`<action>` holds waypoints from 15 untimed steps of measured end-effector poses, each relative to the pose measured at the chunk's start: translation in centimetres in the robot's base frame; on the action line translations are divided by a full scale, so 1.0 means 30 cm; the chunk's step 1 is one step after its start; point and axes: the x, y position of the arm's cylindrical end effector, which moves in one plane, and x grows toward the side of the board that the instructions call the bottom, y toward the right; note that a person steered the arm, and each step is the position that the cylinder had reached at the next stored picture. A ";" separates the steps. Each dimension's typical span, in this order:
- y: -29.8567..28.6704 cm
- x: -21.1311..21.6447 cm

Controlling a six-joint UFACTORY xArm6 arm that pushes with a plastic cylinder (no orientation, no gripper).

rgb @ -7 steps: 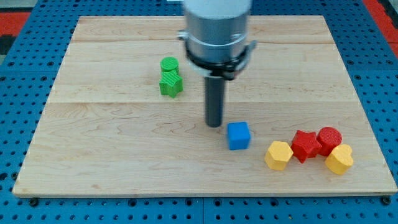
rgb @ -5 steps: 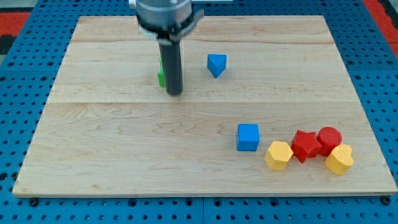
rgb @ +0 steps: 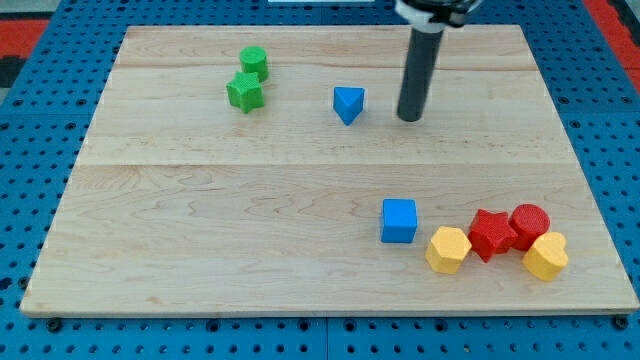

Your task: Push the blue triangle on to the top of the blue cube

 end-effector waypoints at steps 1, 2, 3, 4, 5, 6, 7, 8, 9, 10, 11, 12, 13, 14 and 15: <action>-0.101 -0.169; -0.340 -0.012; -0.231 0.120; -0.408 -0.024; -0.223 -0.035; 0.061 0.071; 0.035 0.124; 0.008 -0.033; -0.184 0.108; 0.005 0.198; -0.175 0.079; -0.364 -0.016; -0.293 0.133; -0.025 0.169; -0.030 0.132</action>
